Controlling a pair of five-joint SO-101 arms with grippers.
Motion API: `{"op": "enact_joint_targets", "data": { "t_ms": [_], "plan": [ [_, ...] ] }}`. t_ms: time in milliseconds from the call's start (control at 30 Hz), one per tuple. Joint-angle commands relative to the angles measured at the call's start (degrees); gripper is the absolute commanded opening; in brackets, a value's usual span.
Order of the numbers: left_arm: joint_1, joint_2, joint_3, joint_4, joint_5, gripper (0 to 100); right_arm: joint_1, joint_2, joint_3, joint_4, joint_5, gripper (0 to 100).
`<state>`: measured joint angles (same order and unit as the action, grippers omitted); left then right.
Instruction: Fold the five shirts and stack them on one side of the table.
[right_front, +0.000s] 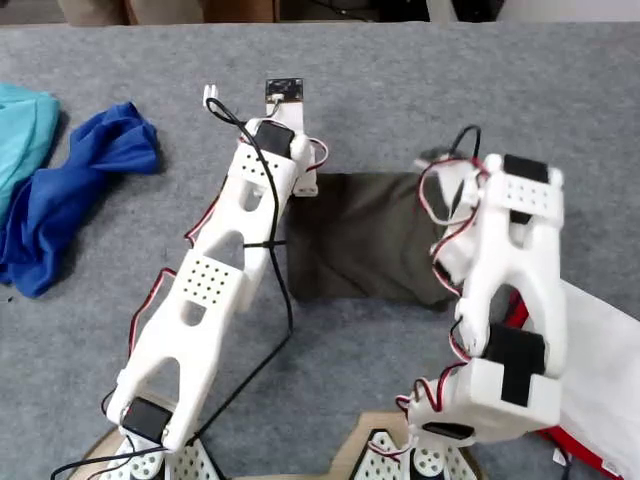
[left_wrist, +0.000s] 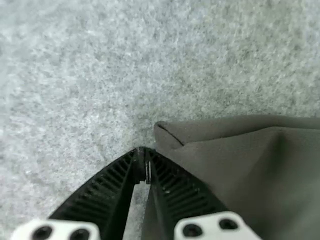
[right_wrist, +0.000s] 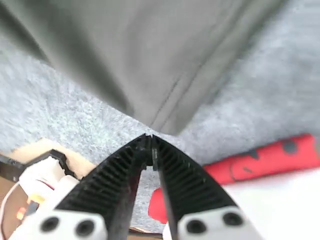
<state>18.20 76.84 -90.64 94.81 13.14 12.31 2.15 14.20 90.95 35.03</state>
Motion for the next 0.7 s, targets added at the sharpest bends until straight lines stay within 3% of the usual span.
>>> {"op": "enact_joint_targets", "data": {
  "t_ms": [0, 200, 400, 567, 667],
  "plan": [
    [-1.6, -4.9, -5.6, 4.0, -0.7, 6, -0.9, -2.3, -9.0, 3.1, -5.6, 0.5],
    [-2.5, -15.6, -0.1, 5.8, -0.5, 23, -3.1, 2.2, -12.4, 5.0, -14.2, 1.7],
    [-2.6, -21.2, 9.2, 5.5, 3.0, 22, -4.5, 1.5, -10.2, 1.6, -16.0, 10.1],
    [-3.0, -18.6, 18.0, 0.5, 4.7, 22, -8.0, 1.5, -3.9, -4.0, -20.1, 10.7],
    [-3.0, -16.7, 19.4, -0.2, 4.4, 22, -9.5, 1.5, 0.0, -7.2, -23.6, 17.3]
  ]
}}
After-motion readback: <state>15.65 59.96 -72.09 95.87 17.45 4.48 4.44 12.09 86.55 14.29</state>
